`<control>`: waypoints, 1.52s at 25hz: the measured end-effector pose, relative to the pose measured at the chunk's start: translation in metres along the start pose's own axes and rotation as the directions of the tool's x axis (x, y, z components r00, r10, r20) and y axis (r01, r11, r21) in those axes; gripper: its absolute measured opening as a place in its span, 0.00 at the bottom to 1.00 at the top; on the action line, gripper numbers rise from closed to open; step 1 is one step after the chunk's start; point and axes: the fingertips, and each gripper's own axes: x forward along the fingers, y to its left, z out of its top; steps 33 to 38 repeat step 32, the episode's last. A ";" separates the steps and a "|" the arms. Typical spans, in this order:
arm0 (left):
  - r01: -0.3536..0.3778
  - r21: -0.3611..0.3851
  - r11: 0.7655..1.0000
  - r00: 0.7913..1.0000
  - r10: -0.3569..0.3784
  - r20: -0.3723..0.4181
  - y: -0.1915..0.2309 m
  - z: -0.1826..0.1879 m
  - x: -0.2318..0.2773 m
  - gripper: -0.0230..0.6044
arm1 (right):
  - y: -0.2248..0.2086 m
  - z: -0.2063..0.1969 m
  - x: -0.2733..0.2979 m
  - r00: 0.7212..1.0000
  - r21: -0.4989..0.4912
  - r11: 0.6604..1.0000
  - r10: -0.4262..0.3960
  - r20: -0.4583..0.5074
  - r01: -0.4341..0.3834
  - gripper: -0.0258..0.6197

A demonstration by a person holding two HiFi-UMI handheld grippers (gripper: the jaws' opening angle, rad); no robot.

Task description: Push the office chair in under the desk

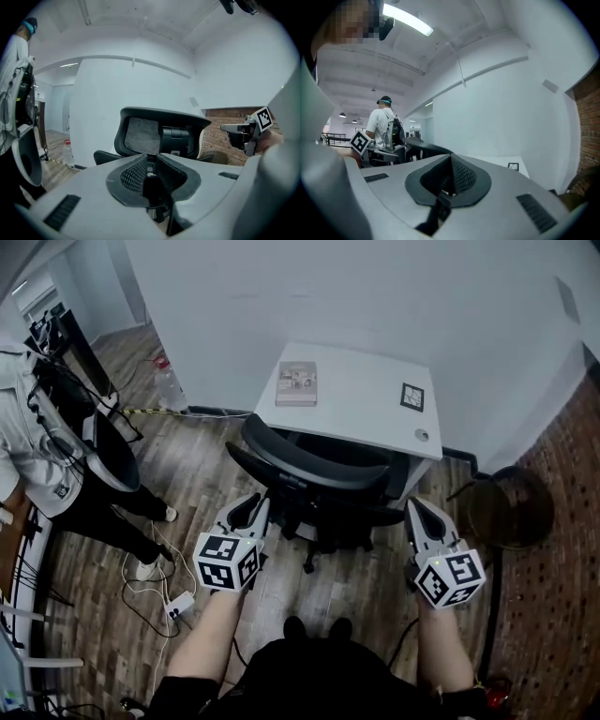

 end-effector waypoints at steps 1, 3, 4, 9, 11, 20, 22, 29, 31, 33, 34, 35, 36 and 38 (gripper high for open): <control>-0.016 -0.004 1.000 1.000 0.016 0.012 0.002 0.005 0.000 0.14 | 0.001 0.011 0.001 1.000 -0.012 1.000 0.009 0.024 -0.009 0.04; -0.046 -0.007 0.999 0.998 0.046 0.033 0.003 0.015 0.000 0.14 | 0.002 0.029 0.000 0.998 -0.041 0.999 0.024 0.060 -0.021 0.04; -0.059 -0.006 0.998 0.997 0.059 0.041 0.003 0.019 -0.001 0.14 | 0.003 0.035 -0.002 0.997 -0.054 0.998 0.026 0.073 -0.022 0.04; -0.122 0.005 0.993 0.991 0.121 0.062 0.007 0.025 0.002 0.14 | -0.002 0.036 -0.004 0.997 -0.061 0.998 0.004 0.081 0.001 0.04; -0.131 0.011 0.991 0.990 0.131 0.060 0.008 0.022 0.007 0.14 | -0.005 0.026 0.001 0.998 -0.036 0.999 0.000 0.065 0.003 0.04; -0.143 0.010 0.990 0.989 0.143 0.050 0.007 0.021 0.005 0.14 | 0.002 0.021 0.008 0.999 -0.056 0.998 0.031 0.043 -0.029 0.04; -0.143 0.010 0.990 0.989 0.142 0.049 0.006 0.021 0.007 0.14 | 0.002 0.017 0.007 0.999 -0.055 0.998 0.034 0.035 -0.032 0.04; -0.137 0.016 0.990 0.990 0.136 0.047 -0.001 0.014 0.007 0.14 | -0.007 0.005 -0.003 1.000 -0.036 0.999 0.014 0.026 -0.013 0.04; -0.134 0.017 0.991 0.990 0.133 0.044 -0.002 0.014 0.007 0.14 | -0.009 0.006 -0.004 1.000 -0.039 0.999 0.011 0.028 -0.010 0.04; -0.132 0.017 0.991 0.990 0.131 0.042 -0.003 0.014 0.007 0.14 | -0.010 0.007 -0.005 1.000 -0.041 0.999 0.010 0.029 -0.009 0.04; -0.132 0.017 0.991 0.990 0.131 0.042 -0.003 0.014 0.007 0.14 | -0.010 0.007 -0.005 1.000 -0.041 0.999 0.010 0.029 -0.009 0.04; -0.132 0.017 0.991 0.990 0.131 0.042 -0.003 0.014 0.007 0.14 | -0.010 0.007 -0.005 1.000 -0.041 0.999 0.010 0.029 -0.009 0.04; -0.132 0.017 0.991 0.990 0.131 0.042 -0.003 0.014 0.007 0.14 | -0.010 0.007 -0.005 1.000 -0.041 0.999 0.010 0.029 -0.009 0.04; -0.132 0.017 0.991 0.990 0.131 0.042 -0.003 0.014 0.007 0.14 | -0.010 0.007 -0.005 1.000 -0.041 0.999 0.010 0.029 -0.009 0.04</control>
